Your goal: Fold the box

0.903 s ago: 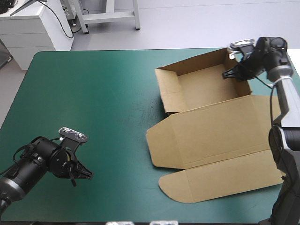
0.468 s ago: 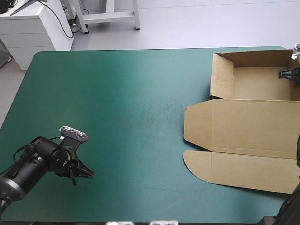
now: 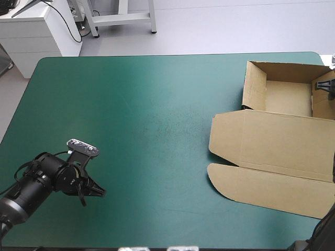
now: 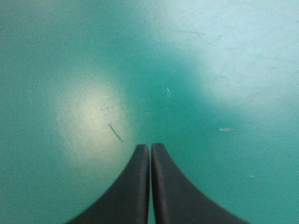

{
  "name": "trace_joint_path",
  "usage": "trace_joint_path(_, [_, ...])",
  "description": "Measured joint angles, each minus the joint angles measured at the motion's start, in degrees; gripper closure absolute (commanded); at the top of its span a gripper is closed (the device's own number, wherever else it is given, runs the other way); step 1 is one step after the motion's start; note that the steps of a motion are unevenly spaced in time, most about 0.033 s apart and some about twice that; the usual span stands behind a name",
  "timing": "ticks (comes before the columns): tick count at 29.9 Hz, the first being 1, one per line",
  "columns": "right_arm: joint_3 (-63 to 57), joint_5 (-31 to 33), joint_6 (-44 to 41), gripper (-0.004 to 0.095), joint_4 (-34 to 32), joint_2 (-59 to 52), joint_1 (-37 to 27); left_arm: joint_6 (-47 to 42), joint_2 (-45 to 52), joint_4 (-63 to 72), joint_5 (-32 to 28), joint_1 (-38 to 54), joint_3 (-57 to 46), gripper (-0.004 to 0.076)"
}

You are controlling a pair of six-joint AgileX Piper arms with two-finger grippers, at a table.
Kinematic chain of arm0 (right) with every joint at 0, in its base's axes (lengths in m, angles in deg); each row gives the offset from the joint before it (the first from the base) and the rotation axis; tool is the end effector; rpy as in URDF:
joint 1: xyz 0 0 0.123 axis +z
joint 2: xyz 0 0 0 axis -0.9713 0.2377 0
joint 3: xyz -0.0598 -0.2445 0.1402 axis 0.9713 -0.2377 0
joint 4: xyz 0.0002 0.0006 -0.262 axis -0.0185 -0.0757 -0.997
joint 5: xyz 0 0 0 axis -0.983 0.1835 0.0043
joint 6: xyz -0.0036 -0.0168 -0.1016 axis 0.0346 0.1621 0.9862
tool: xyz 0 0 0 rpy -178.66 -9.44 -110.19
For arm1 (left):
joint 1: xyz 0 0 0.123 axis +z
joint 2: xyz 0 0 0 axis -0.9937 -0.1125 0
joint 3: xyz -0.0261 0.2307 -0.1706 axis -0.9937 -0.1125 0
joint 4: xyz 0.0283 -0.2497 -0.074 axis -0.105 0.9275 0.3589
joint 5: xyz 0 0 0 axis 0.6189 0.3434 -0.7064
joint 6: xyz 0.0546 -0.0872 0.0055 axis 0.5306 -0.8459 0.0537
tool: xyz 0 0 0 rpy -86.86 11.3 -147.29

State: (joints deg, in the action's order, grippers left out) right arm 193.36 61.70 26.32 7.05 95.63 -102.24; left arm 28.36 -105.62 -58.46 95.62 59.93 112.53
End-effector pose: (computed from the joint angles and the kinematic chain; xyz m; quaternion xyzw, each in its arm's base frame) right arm 0.4249 -0.2001 0.3035 0.0838 0.9692 -0.0526 0.2253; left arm 0.1740 -0.0602 0.2509 0.1867 0.9708 0.0401 0.1453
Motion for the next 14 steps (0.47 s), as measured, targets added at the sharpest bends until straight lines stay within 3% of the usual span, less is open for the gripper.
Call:
trace_joint_path(2, [0.06, -0.34, -0.61, 0.024, -0.11, 0.0, 0.0, 0.0, 0.0, 0.0, 0.0, 0.0, 0.0, 0.0731])
trace_joint_path(11, [0.09, 1.49, -2.08, 0.024, -0.11, -1.55, -0.04, 0.0, 0.0, 0.07, -0.2, 0.0, 0.0, 0.0731])
trace_joint_path(14, [0.09, 2.64, -2.39, 0.0339, 1.41, -3.85, -0.04, 0.0, 0.0, 0.07, -0.2, 0.0, 0.0, 0.0731])
